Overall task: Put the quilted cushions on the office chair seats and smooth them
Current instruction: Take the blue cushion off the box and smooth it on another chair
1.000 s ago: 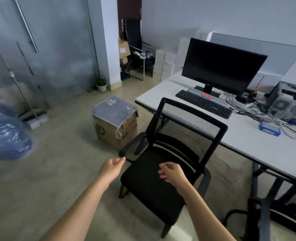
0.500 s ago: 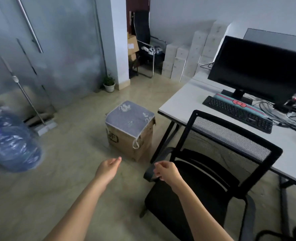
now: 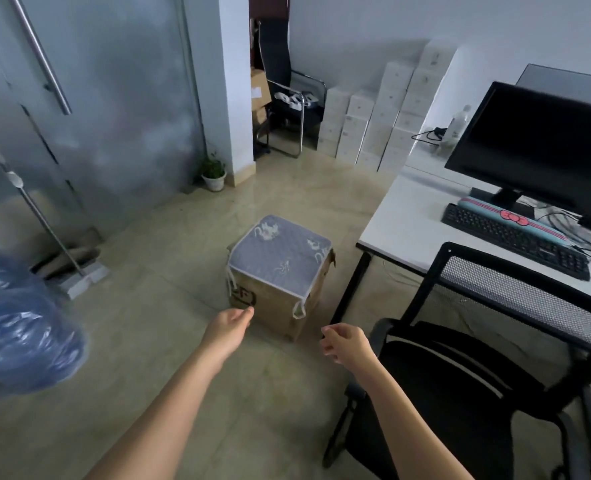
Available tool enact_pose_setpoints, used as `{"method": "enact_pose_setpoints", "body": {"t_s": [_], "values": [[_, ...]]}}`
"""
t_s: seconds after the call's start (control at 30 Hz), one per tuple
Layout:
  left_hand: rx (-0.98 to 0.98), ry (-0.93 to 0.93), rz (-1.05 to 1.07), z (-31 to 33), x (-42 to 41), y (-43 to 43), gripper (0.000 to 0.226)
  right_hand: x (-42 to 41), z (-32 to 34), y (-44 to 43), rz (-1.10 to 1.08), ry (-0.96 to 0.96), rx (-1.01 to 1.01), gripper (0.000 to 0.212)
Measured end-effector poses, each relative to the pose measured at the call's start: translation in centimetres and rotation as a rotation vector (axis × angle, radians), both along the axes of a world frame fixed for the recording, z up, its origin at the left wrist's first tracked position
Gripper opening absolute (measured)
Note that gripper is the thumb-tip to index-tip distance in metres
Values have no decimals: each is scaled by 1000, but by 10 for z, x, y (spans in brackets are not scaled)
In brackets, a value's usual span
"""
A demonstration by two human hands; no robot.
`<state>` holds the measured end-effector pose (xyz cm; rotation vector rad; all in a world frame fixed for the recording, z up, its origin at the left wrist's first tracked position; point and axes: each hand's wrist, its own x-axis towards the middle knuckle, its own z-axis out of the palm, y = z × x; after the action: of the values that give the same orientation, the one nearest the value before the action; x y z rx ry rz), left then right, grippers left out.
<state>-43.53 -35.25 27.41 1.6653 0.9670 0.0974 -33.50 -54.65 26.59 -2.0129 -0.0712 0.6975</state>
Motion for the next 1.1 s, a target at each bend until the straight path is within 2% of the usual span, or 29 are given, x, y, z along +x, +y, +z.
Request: {"method": "enact_pose_setpoints", "body": {"t_s": [0.27,0.6,1.1], "values": [[27,26,-104,-13,20,92,29,4,-13,70,-61,-1,-24,26],[1,20,-154,-35,73,149,25,50,-34,121,-151,22,-17,21],[-35,83,-215,-101,211,238,26,172,-95,191,-232,85,-32,23]]}}
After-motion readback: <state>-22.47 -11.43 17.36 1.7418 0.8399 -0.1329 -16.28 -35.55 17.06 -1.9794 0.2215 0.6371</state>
